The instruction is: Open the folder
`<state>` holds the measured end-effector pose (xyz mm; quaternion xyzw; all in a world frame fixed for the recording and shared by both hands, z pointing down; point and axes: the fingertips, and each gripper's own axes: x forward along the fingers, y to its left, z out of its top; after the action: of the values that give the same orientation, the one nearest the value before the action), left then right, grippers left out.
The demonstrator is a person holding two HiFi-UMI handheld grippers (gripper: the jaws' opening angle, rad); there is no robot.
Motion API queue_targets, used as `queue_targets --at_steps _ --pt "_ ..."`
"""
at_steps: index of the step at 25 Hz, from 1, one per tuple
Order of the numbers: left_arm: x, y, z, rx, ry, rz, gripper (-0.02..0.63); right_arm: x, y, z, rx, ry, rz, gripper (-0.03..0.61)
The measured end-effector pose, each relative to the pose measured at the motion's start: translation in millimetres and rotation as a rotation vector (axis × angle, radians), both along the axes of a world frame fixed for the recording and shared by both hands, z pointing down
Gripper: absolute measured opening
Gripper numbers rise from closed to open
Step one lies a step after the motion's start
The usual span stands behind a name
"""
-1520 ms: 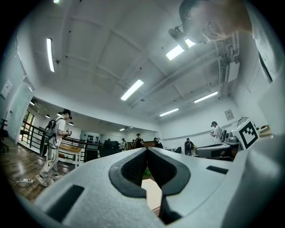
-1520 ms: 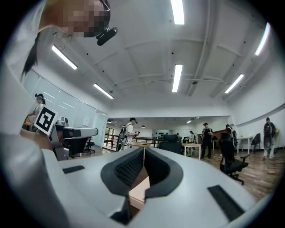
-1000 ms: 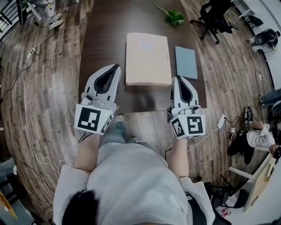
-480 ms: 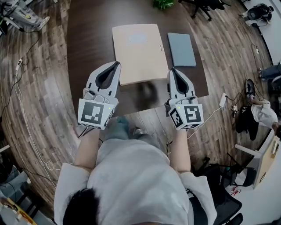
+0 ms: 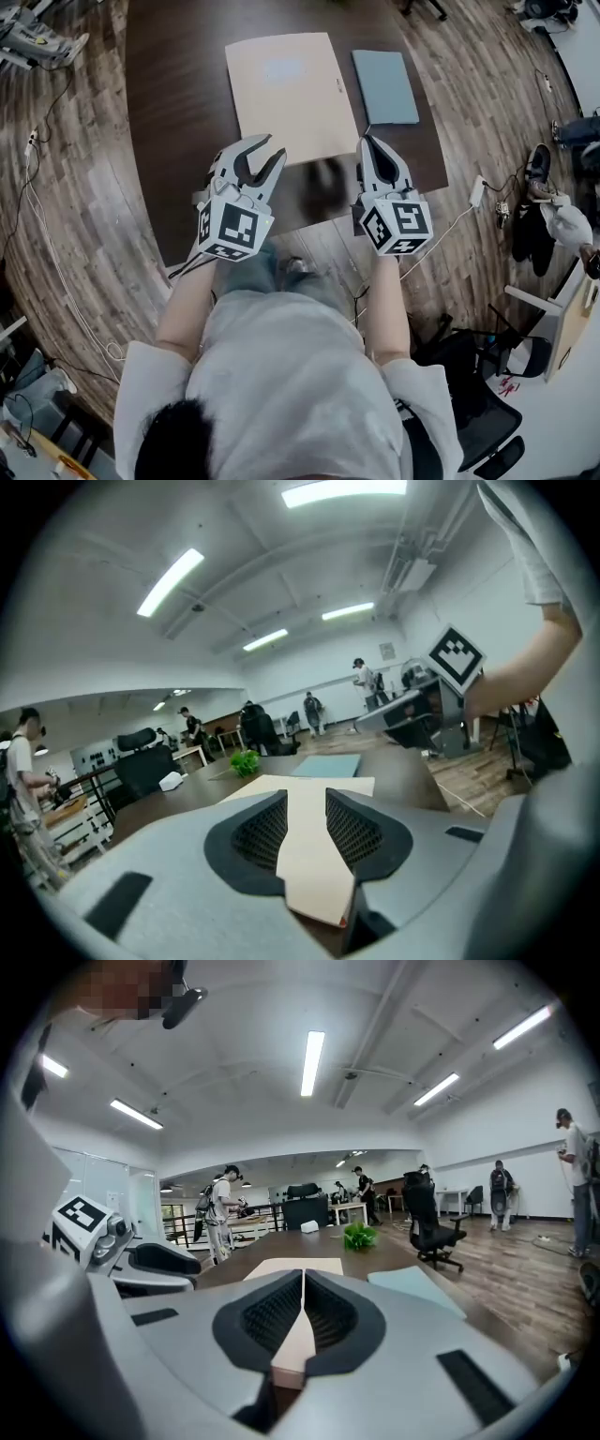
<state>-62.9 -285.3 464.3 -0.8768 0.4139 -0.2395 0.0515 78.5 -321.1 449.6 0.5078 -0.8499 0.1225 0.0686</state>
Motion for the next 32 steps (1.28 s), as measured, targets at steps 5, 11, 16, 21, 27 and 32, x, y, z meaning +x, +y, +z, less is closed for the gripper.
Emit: queue_targets --at_steps 5,11,16,21,27,32 --pt "25.6 8.6 44.6 -0.011 -0.244 0.121 0.133 7.6 2.8 19.4 -0.046 0.020 0.019 0.012" --pt "41.3 9.4 74.9 0.001 -0.409 0.174 0.141 12.7 6.8 34.9 -0.078 0.046 0.020 0.012" --pt "40.8 7.5 90.4 -0.006 -0.478 0.176 0.141 16.1 9.0 40.3 -0.088 0.050 0.028 0.012" --pt "39.6 6.4 94.2 -0.002 -0.484 0.165 0.141 20.4 8.7 48.1 -0.101 0.054 0.037 0.012" --pt "37.8 4.8 93.3 -0.002 -0.457 0.147 0.141 30.9 -1.0 74.7 -0.149 0.056 0.069 0.012" --pt "37.1 4.9 93.6 -0.009 -0.450 0.149 0.140 38.2 -13.3 103.3 -0.209 0.056 0.099 0.012"
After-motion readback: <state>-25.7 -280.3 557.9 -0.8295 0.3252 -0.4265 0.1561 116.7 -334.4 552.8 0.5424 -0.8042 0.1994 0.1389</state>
